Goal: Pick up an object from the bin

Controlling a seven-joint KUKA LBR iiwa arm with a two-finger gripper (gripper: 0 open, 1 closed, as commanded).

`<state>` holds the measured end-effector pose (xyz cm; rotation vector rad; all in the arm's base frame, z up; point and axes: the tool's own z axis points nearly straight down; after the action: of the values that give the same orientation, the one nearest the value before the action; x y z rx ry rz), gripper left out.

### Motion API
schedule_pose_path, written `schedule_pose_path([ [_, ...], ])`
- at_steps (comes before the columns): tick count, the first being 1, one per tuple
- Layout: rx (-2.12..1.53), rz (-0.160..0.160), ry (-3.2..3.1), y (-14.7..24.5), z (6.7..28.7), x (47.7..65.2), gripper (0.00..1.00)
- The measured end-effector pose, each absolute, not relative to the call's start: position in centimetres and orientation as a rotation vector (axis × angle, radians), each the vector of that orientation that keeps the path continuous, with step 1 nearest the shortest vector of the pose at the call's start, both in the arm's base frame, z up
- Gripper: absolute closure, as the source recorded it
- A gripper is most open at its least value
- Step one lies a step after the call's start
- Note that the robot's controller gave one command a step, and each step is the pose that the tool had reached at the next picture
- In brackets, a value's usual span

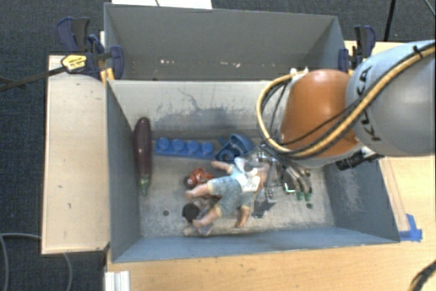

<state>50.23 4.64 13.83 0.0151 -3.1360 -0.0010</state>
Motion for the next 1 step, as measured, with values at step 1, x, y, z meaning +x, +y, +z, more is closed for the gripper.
schedule_pose_path([
  [1, 0.013, -0.002, -3.143, 4.63, 14.19, 50.42, 0.0],
])
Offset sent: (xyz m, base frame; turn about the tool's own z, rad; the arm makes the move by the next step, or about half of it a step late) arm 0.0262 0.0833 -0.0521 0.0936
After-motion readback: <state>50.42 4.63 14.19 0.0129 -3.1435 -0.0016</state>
